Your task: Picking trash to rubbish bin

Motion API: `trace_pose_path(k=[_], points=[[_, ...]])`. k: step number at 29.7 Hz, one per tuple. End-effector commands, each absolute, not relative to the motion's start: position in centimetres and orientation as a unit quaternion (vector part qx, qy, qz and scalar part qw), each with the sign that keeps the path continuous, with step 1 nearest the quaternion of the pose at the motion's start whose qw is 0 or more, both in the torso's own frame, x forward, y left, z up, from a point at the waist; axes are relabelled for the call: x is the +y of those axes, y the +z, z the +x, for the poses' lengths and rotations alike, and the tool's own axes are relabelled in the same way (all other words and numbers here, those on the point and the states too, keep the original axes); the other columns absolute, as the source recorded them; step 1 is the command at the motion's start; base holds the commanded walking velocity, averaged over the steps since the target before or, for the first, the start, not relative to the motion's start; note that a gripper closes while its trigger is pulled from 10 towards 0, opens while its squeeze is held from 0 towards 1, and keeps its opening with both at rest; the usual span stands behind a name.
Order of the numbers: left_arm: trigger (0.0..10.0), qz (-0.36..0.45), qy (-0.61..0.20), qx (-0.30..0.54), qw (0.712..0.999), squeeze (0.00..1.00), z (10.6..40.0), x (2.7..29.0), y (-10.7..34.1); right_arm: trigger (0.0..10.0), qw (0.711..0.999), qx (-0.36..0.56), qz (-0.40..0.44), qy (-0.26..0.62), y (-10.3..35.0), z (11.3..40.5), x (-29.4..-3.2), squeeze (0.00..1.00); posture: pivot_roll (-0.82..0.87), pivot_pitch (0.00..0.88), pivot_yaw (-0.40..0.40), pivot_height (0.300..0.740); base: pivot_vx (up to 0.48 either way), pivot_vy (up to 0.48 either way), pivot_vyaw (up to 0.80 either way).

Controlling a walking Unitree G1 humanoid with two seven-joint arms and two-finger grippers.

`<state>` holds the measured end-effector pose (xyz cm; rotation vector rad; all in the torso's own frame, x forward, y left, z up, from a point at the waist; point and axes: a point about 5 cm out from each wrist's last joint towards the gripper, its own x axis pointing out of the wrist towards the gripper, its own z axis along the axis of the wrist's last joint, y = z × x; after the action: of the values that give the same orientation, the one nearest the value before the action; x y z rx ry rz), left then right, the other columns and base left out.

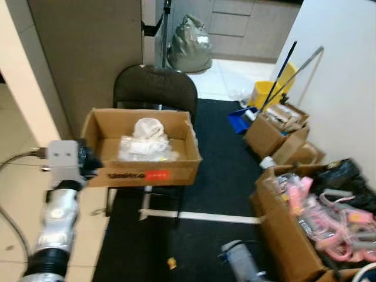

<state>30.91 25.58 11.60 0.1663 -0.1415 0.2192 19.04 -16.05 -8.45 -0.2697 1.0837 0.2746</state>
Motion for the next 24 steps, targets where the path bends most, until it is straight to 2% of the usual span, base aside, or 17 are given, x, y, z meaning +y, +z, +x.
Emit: trace_pose_path(k=[1, 17, 24], points=[[10.0, 0.086, 0.107, -0.068, 0.988, 0.0, 30.8, 25.6, 11.6, 10.0, 0.836, 0.52, -0.13, 0.118, -8.5, 18.7, -17.1, 0.0, 0.22, 0.031, -0.048, 0.74, 0.36, 0.0, 0.0], [10.0, 0.085, 0.093, -0.065, 0.99, 0.0, 30.7, 25.6, 11.7, 10.0, 0.835, 0.521, -0.132, 0.12, -8.6, 18.5, -17.1, 0.0, 0.22, 0.038, -0.044, 0.74, 0.366, 0.0, 0.0], [10.0, 0.058, 0.016, -0.081, 0.995, 0.0, 31.1, 23.6, 12.2, 10.0, 0.835, 0.521, -0.133, 0.119, -8.6, 18.6, -17.2, 0.0, 0.21, 0.042, -0.047, 0.74, 0.369, 0.0, 0.0]])
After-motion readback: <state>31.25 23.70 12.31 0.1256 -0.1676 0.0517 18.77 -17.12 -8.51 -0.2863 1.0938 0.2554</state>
